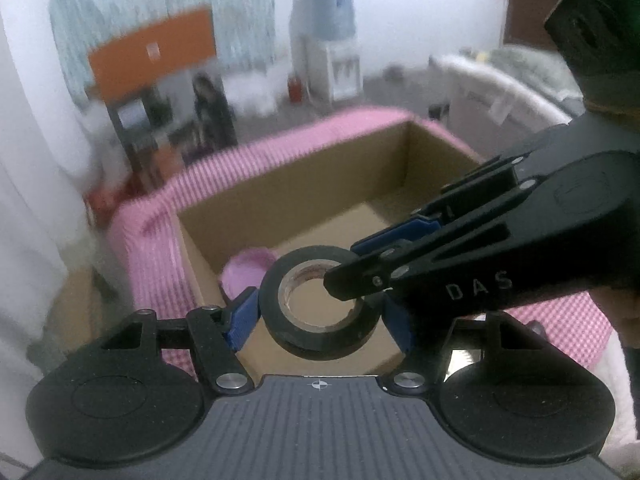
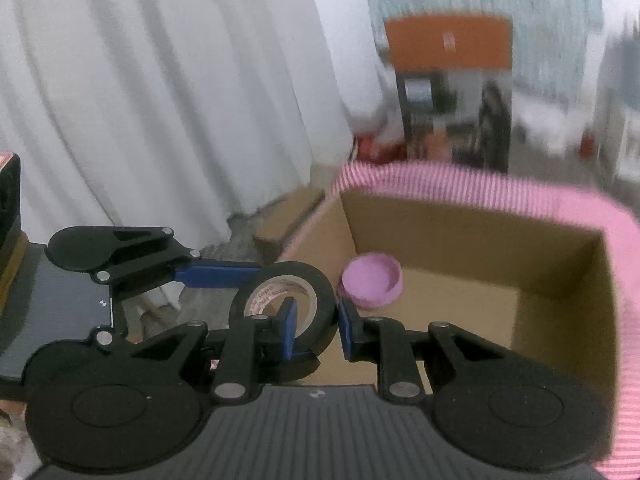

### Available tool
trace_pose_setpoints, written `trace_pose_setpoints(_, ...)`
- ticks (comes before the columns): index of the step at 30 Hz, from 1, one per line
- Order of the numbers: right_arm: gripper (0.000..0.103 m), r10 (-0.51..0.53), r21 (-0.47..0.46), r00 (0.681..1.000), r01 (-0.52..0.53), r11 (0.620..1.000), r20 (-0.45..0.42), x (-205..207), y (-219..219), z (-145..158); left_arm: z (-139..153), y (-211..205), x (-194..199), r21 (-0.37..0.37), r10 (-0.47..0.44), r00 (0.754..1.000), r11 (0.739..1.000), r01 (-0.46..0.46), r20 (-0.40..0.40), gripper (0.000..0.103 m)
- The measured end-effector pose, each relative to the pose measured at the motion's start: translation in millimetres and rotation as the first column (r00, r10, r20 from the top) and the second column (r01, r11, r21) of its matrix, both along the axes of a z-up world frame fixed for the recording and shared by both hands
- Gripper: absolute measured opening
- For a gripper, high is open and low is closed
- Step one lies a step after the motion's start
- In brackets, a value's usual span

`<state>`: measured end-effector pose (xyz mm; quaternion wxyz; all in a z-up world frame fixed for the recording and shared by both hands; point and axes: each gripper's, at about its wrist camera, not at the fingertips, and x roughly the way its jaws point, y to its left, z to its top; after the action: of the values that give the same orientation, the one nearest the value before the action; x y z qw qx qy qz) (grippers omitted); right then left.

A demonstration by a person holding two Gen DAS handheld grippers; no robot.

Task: Organize rigid objects
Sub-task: 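Carry the tape roll with the right gripper into the box and release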

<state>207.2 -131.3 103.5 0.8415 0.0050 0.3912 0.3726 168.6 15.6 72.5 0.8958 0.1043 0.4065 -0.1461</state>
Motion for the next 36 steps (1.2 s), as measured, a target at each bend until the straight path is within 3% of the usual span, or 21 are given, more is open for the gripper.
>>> trace_pose_setpoints(7, 0.024, -0.015, -0.027, 0.958, 0.008, 1.0, -0.288, 78, 6, -52, -35, 3, 41, 0.037, 0.001, 0.984, 0.999, 0.005, -0.178, 0.067)
trace_pose_setpoints(16, 0.024, -0.016, -0.073, 0.886, -0.02, 0.997, -0.463, 113, 20, -94, -53, -12, 56, 0.156, -0.004, 0.965, 0.987, 0.047, -0.261, 0.067)
trace_pose_setpoints(26, 0.023, -0.003, -0.092, 0.832, -0.058, 0.994, -0.555, 123, 39, -116, -51, -17, 59, 0.191, 0.002, 0.962, 0.98, 0.053, -0.273, 0.068)
trace_pose_setpoints(31, 0.024, 0.001, -0.074, 0.836, -0.05, 0.996, -0.549, 121, 41, -115, -47, -13, 61, 0.173, 0.006, 0.966, 0.984, 0.04, -0.258, 0.072)
trace_pose_setpoints(36, 0.025, 0.016, -0.022, 0.872, -0.03, 0.999, -0.49, 110, 26, -96, -26, -10, 48, 0.152, 0.006, 0.982, 0.988, 0.024, -0.188, 0.079)
